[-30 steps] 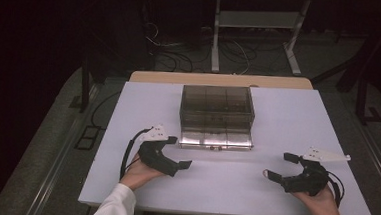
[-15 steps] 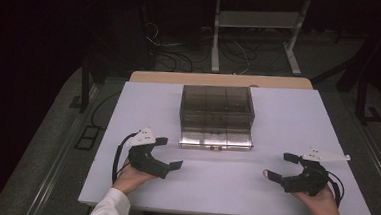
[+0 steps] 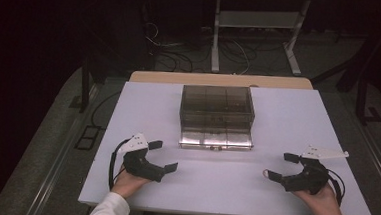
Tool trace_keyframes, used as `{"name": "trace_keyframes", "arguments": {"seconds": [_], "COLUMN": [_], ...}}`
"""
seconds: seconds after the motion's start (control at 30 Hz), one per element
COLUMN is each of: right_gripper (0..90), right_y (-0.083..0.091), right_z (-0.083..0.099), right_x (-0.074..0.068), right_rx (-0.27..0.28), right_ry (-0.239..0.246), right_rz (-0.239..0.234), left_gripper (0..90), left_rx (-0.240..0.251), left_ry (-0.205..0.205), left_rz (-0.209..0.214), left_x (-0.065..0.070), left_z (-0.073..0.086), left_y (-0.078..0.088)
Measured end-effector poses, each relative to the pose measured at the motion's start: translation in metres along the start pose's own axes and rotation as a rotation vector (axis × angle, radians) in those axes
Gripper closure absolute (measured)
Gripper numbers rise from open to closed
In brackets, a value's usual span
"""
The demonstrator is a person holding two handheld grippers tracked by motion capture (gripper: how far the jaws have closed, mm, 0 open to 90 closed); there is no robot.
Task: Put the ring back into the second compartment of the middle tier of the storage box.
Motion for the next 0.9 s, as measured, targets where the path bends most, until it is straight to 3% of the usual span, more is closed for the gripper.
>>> {"name": "trace_keyframes", "arguments": {"seconds": [0.9], "right_gripper": [0.1], "right_y": [-0.012], "right_z": [-0.001], "right_x": [0.006], "right_rx": [-0.166], "right_ry": [0.046], "right_rz": [-0.044], "left_gripper": [0.0], "left_rx": [-0.002], "left_ry": [-0.018], "left_rz": [-0.012], "left_x": [0.002], "left_z": [0.004], "left_y": [0.003]}}
Point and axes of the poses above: each handheld gripper's, and its own axes: y roughly backward along the jaws, z roughly out of its underside, x roughly to its right, the point moved 8 cm from there along -y, roughly forward along the jaws, and after that the axes turned 2 degrees about y, right-handed, at the moved point
